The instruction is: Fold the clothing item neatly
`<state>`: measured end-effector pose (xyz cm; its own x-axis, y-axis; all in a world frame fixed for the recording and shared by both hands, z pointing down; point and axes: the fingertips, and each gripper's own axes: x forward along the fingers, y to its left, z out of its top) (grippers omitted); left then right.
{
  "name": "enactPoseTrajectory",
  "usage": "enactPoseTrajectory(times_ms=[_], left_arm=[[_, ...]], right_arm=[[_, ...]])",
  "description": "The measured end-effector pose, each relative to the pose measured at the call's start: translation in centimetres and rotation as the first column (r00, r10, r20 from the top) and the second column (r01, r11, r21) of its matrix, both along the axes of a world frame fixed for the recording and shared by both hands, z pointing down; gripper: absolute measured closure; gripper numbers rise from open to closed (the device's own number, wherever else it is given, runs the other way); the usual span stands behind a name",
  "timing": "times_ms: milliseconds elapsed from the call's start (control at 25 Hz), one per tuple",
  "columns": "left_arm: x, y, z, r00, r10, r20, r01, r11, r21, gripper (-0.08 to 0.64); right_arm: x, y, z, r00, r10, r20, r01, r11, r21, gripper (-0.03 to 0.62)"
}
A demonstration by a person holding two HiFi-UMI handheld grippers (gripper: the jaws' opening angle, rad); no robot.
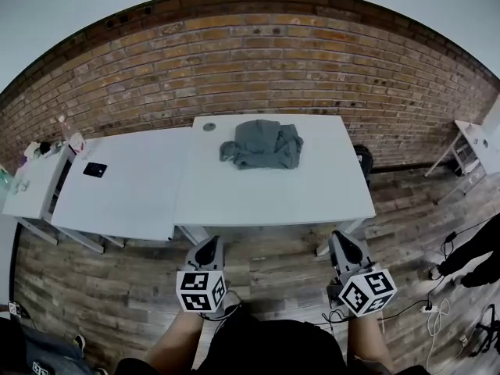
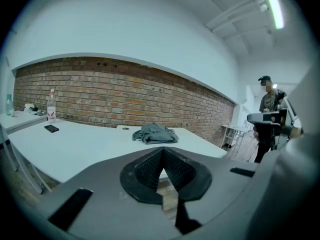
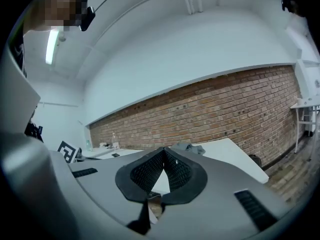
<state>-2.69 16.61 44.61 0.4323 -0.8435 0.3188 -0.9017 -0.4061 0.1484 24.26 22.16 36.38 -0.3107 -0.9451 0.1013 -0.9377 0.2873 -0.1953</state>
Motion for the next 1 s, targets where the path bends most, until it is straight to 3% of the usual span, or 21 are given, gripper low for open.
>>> enactPoseTrajectory(times_ms=[200, 400, 600, 800, 1000], left_arm=[[4.3, 8.1, 0.2, 0.996, -0.022, 0.082, 0.020, 1.000, 0.020, 0.561], [6.7, 15.5, 0.2, 0.990, -0.070, 0.126, 0.069, 0.997, 0.018, 0.561], [6.4, 19.1, 0.6, 0.983, -0.108, 0.151, 0.112, 0.994, -0.014, 0.561], [5.2, 21.3, -1.1, 0.977, -0.116, 0.177, 0.116, 0.993, 0.009, 0.561], [2.5, 24.3, -1.0, 0.985, -0.097, 0.143, 0.095, 0.995, 0.018, 0.561]], right_arm=[[3.1, 6.4, 2.1, 0.997, -0.080, -0.008, 0.080, 0.997, -0.004, 0.591], [4.6, 10.8, 2.5, 0.987, -0.151, 0.050, 0.152, 0.988, -0.007, 0.591], [4.1, 14.0, 4.2, 0.981, -0.184, 0.053, 0.186, 0.982, -0.032, 0.591], [3.4, 15.2, 4.2, 0.980, -0.176, 0.092, 0.182, 0.982, -0.060, 0.591], [-0.6, 16.3, 3.6, 0.975, -0.209, 0.077, 0.213, 0.976, -0.048, 0.591]])
